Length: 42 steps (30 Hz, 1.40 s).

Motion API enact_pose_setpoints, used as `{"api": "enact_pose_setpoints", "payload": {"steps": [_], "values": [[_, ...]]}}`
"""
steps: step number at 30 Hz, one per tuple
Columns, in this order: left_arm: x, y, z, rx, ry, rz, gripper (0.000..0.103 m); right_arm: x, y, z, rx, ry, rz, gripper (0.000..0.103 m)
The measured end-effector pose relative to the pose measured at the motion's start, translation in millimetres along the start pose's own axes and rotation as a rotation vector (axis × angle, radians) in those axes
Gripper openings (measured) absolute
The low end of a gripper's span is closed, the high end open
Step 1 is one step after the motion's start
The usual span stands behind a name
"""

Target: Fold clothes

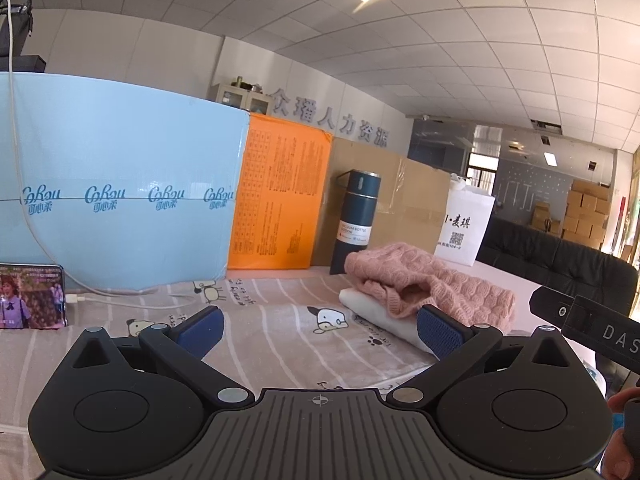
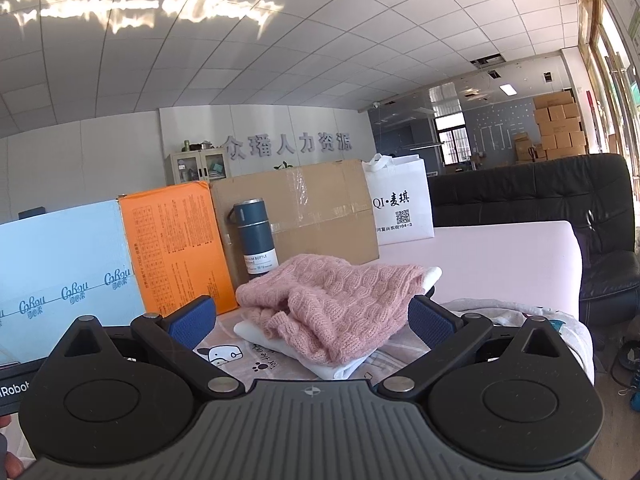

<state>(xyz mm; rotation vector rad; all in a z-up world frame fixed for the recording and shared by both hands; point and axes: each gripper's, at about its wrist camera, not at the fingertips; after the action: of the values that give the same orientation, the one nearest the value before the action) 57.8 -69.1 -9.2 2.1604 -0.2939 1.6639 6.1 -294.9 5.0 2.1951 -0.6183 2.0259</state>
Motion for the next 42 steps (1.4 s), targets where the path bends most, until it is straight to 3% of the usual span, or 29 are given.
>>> {"api": "enact_pose_setpoints", "payload": {"steps": [18, 42], "values": [[-2.2, -1.2, 1.0, 0.009, 0.008, 0.005, 0.103, -12.6, -0.5, 16.8, 0.011, -0.053, 0.009, 0.103], [-1.2, -0.2, -2.5, 0.008, 0.014, 0.013, 0.103, -12.7, -1.8, 14.2, 0.025, -0.056, -0.008, 0.103]]}}
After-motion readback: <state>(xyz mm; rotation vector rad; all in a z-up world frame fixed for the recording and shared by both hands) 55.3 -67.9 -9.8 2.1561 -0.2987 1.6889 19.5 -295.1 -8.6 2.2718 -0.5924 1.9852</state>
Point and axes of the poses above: each gripper's, at about its wrist camera, not at the fingertips, and z roughly the way its jaws point, y to its right, x to its top, and after that the axes turned 1 degree about -x, right-handed
